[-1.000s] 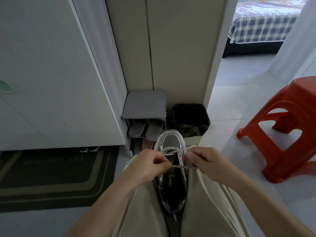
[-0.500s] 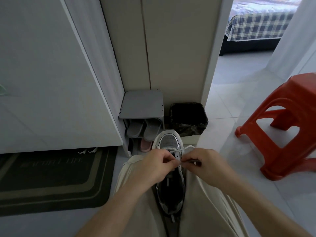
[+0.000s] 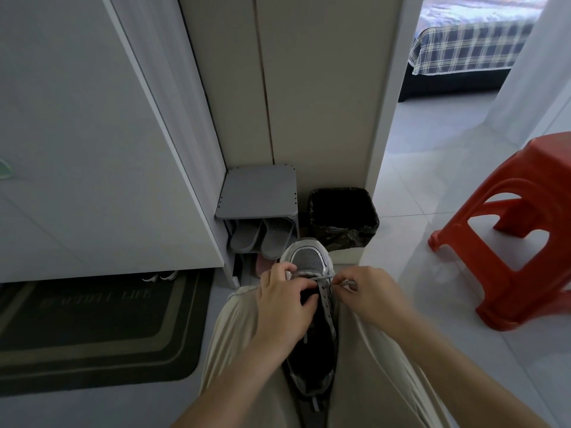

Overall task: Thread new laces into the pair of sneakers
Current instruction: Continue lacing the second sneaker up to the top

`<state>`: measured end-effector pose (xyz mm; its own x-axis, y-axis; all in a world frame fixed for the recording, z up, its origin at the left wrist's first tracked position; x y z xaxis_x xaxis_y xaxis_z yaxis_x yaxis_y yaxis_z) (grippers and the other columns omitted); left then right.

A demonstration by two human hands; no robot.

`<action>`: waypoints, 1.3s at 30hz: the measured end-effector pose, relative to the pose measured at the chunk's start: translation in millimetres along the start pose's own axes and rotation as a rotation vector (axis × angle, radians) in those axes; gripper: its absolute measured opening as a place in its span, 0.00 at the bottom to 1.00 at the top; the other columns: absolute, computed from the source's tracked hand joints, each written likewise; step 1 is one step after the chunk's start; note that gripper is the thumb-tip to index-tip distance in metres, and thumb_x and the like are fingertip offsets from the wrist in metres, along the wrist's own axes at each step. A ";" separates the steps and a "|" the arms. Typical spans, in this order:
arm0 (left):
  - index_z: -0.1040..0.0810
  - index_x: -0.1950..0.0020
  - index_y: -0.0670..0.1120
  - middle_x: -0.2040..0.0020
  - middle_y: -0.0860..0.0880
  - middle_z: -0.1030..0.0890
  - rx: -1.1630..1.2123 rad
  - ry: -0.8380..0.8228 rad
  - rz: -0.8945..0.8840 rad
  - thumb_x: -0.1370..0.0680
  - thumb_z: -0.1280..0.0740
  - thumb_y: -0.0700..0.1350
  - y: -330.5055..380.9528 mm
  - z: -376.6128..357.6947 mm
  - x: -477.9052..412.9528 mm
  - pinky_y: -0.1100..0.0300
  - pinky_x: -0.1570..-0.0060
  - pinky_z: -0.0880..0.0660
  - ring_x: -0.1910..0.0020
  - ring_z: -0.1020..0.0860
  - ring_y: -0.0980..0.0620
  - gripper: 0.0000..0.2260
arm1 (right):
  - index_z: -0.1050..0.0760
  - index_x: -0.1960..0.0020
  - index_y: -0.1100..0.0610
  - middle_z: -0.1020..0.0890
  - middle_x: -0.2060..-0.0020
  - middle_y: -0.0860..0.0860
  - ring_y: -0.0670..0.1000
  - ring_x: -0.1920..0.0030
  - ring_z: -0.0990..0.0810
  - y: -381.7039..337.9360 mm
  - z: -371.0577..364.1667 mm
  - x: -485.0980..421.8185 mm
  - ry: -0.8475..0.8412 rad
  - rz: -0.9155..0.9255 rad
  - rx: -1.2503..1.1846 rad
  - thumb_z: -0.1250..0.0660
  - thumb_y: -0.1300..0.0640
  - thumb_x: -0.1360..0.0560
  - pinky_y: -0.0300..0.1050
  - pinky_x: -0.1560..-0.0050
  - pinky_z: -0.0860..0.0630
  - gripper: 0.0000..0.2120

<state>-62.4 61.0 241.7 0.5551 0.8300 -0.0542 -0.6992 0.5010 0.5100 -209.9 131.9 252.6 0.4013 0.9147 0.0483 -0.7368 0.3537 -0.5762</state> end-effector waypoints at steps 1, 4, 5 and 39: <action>0.20 0.43 0.59 0.32 0.56 0.37 0.027 -0.007 0.017 0.25 0.33 0.54 0.0 -0.8 0.4 0.58 0.34 0.40 0.32 0.41 0.52 0.11 | 0.20 0.54 0.45 0.17 0.56 0.45 0.48 0.54 0.19 -0.7 0.2 -0.3 -0.012 0.007 0.022 0.34 0.50 0.28 0.47 0.54 0.22 0.06; 0.21 0.43 0.60 0.27 0.55 0.41 0.059 -0.038 0.053 0.25 0.33 0.54 0.7 -2.0 0.1 0.52 0.29 0.43 0.28 0.46 0.52 0.11 | 0.21 0.52 0.46 0.18 0.54 0.45 0.49 0.52 0.21 -5.0 1.6 -2.9 -0.049 0.035 0.118 0.36 0.49 0.26 0.46 0.55 0.24 0.07; 0.21 0.42 0.60 0.26 0.55 0.42 0.068 -0.053 0.067 0.25 0.33 0.54 1.2 -2.2 -0.4 0.51 0.29 0.44 0.27 0.47 0.51 0.11 | 0.21 0.51 0.46 0.18 0.54 0.45 0.49 0.51 0.21 -6.6 1.6 -4.6 -0.054 0.045 0.143 0.37 0.49 0.26 0.45 0.55 0.24 0.07; 0.26 0.66 0.51 0.43 0.56 0.27 0.390 0.125 0.139 0.27 0.28 0.41 -54.2 33.3 12.5 0.63 0.41 0.40 0.42 0.30 0.59 0.11 | 0.26 0.43 0.43 0.28 0.53 0.40 0.46 0.45 0.27 -9.7 -2.0 11.5 0.038 -0.151 0.080 0.33 0.42 0.35 0.46 0.40 0.35 0.20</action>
<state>-2.6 36.1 242.0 0.3920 0.9184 -0.0533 -0.5273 0.2718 0.8050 -197.0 138.6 257.1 0.5299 0.8424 0.0980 -0.7069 0.5026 -0.4977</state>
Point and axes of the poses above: each hand's wrist, its own x-axis away from the middle knuckle, its own z-axis out of the back of the hand, y = z × x, the point moved 2 cm from there along -x, towards the middle knuckle
